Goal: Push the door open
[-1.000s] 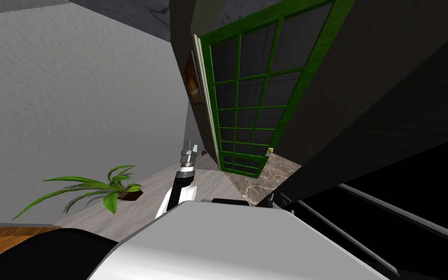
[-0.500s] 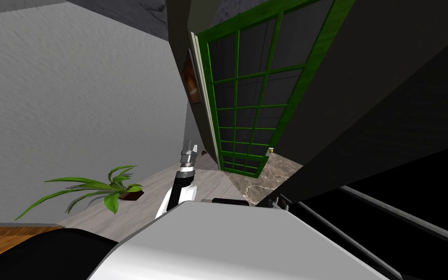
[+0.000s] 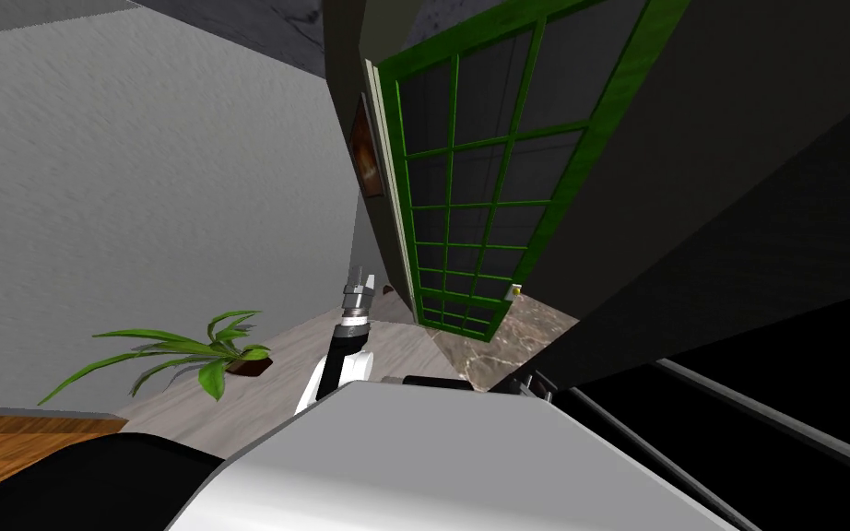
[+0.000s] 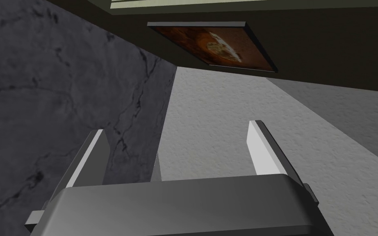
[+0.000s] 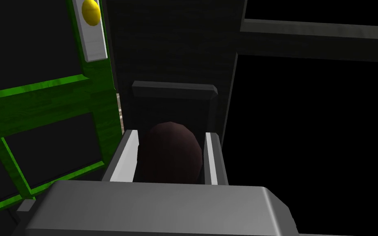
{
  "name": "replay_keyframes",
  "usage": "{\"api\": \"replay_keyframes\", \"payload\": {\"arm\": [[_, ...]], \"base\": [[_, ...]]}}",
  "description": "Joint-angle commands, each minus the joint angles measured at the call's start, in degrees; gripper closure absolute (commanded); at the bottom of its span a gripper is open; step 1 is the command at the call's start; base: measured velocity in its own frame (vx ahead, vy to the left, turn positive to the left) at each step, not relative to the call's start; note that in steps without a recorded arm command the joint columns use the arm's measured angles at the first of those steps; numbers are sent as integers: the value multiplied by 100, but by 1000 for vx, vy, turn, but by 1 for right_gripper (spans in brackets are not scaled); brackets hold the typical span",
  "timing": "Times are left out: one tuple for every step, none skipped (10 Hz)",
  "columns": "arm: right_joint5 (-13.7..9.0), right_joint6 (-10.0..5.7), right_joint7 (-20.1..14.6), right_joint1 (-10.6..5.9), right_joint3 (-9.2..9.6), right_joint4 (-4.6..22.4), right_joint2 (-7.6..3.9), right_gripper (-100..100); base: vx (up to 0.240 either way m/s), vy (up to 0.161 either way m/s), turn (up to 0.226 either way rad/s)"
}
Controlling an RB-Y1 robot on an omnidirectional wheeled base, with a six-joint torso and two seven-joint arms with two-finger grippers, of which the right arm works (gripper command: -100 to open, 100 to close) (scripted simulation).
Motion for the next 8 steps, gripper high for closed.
{"api": "replay_keyframes", "payload": {"arm": [[-127,-128,22,-123,-203,58,-42,100],[-179,-157,44,-154,-261,74,-34,100],[-232,-187,67,-186,-320,90,-26,100],[-287,-218,90,-218,-381,106,-16,100],[-405,-284,139,-289,-513,141,7,100],[-466,-318,165,-325,-581,159,21,100],[-529,-353,191,-363,-651,178,37,100],[-592,-388,218,-400,-720,197,53,100]], "base": [[82,-137,78],[103,-151,65],[105,-127,53],[83,-103,42],[89,-98,95],[93,-135,75],[81,-133,77],[78,-124,49]]}}
